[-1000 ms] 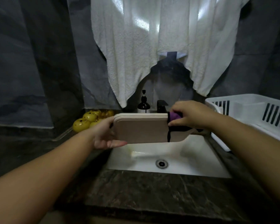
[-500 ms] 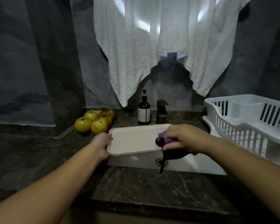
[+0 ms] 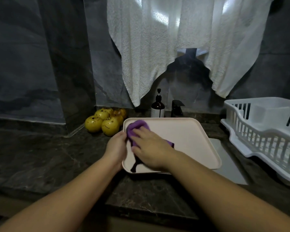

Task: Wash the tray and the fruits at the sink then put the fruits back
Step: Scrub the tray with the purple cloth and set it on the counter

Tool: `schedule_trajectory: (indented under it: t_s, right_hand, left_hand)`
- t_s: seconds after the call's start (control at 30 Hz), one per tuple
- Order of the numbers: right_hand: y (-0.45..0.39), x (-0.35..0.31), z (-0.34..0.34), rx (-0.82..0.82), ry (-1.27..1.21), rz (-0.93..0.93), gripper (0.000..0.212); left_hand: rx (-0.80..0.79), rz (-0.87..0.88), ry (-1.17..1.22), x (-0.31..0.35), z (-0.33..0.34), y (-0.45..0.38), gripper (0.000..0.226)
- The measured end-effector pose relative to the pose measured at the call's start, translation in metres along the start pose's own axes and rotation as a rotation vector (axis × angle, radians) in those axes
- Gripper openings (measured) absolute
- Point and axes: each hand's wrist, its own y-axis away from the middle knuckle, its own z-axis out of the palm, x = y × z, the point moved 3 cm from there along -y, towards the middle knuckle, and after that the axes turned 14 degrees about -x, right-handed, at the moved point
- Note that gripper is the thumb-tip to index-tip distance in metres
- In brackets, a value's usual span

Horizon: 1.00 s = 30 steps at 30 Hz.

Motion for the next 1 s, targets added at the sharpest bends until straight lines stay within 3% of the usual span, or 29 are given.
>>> schedule_trajectory:
  t_s: [0.1,0.27,0.43,0.6,0.7,0.77,0.87,0.93,1.0]
  right_hand:
    - [0.017,0.007,0.007,-0.114,0.054,-0.128,0.064]
    - [0.021,0.051,-0.004,-0.101,0.022,0.236,0.063]
    - [0.029,0.031,-0.013,-0.038,0.019,0.001,0.066]
    - [0.069,0.091,-0.051,-0.001,-0.235,0.152,0.038]
    - [0.08,0.12,-0.075,0.182,-0.335,0.284,0.031]
    - [0.087,0.139,-0.085,0.215,-0.362,0.432,0.058]
    - [0.086,0.151,-0.085,0.095,-0.352,0.512,0.09]
    - [0.084,0.158,-0.082,0.063,-0.311,0.515,0.081]
    - [0.085,0.169,-0.08,0.049,-0.302,0.575,0.052]
  left_hand:
    - [0.02,0.014,-0.009,0.005,-0.015,0.003,0.03]
    - [-0.014,0.01,-0.143,0.002,0.004,0.011,0.031]
    - [-0.073,0.116,-0.055,0.016,0.045,0.006,0.031]
    - [-0.09,0.107,-0.11,0.011,0.053,-0.003,0.028]
    - [-0.122,0.105,-0.14,0.007,0.072,-0.013,0.028]
    - [-0.139,0.099,-0.15,0.005,0.087,-0.017,0.028]
    - [-0.14,0.103,-0.181,0.003,0.103,-0.023,0.029]
    - [-0.151,0.107,-0.205,-0.002,0.113,-0.031,0.029]
    - [-0.176,0.1,-0.245,-0.009,0.124,-0.037,0.029]
